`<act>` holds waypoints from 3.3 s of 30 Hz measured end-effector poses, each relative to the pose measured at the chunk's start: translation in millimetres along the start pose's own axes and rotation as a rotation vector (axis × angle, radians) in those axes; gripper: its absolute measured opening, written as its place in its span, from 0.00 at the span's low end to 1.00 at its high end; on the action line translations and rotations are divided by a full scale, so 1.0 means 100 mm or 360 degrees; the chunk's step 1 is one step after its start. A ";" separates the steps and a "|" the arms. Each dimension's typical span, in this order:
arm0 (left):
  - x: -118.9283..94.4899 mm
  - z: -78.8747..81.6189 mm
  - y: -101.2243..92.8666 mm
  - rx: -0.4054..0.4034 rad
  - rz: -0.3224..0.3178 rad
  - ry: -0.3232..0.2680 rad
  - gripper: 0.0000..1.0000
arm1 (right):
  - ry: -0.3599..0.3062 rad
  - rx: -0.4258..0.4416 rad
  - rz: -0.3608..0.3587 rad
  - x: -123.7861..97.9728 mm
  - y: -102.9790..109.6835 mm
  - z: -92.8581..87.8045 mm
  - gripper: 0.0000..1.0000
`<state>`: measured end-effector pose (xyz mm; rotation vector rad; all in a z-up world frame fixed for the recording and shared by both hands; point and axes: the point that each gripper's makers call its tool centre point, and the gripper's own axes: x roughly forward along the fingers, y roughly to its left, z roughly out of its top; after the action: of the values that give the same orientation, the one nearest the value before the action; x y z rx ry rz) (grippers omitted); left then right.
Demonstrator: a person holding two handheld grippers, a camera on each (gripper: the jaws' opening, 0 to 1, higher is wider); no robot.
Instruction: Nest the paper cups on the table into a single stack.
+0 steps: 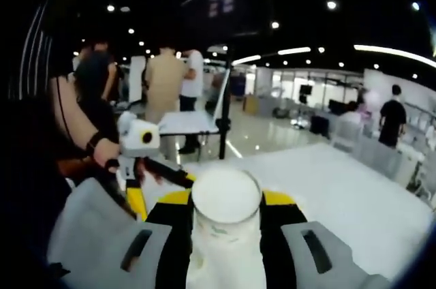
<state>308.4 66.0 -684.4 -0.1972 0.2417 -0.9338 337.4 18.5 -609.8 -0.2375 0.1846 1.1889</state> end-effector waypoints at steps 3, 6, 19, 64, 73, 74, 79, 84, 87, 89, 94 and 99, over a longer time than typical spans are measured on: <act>0.00 0.05 -0.04 0.0017 -0.0034 -0.0017 0.77 | -0.0014 -0.0001 0.0027 0.05 0.05 0.04 0.34; 0.00 0.12 -0.07 0.0030 -0.0052 -0.0022 0.76 | -0.0013 -0.0005 0.0062 0.09 0.12 0.03 0.34; 0.04 0.27 -0.38 0.0008 -0.0269 -0.0050 0.64 | -0.0060 0.0005 0.0135 0.13 0.28 0.09 0.34; -0.11 0.45 -0.38 -0.0092 -0.0343 -0.0091 0.26 | -0.0078 0.0166 0.0211 -0.04 0.46 -0.20 0.34; -0.13 0.42 -0.35 -0.0116 -0.0353 -0.0064 0.21 | -0.0062 0.0173 0.0230 -0.06 0.50 -0.30 0.34; -0.13 0.42 -0.36 -0.0129 -0.0355 -0.0061 0.21 | -0.0063 0.0174 0.0231 -0.07 0.50 -0.31 0.34; -0.13 0.42 -0.36 -0.0139 -0.0363 -0.0065 0.19 | -0.0056 0.0181 0.0235 -0.08 0.51 -0.34 0.34; -0.12 0.43 -0.39 -0.0144 -0.0371 -0.0060 0.17 | -0.0050 0.0177 0.0239 -0.10 0.52 -0.36 0.34; -0.12 0.43 -0.40 -0.0142 -0.0376 -0.0048 0.16 | -0.0044 0.0174 0.0242 -0.10 0.52 -0.37 0.34; -0.13 0.45 -0.42 -0.0138 -0.0379 -0.0047 0.16 | -0.0041 0.0171 0.0243 -0.09 0.52 -0.38 0.34; -0.13 0.47 -0.42 -0.0137 -0.0391 -0.0042 0.14 | -0.0037 0.0167 0.0249 -0.09 0.53 -0.39 0.34; -0.14 0.51 -0.43 -0.0137 -0.0405 -0.0036 0.13 | -0.0023 0.0156 0.0257 -0.08 0.55 -0.41 0.34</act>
<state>281.6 55.5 -622.5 -0.3233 0.2400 -1.1741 282.2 19.3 -651.4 -0.1299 0.2525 1.3378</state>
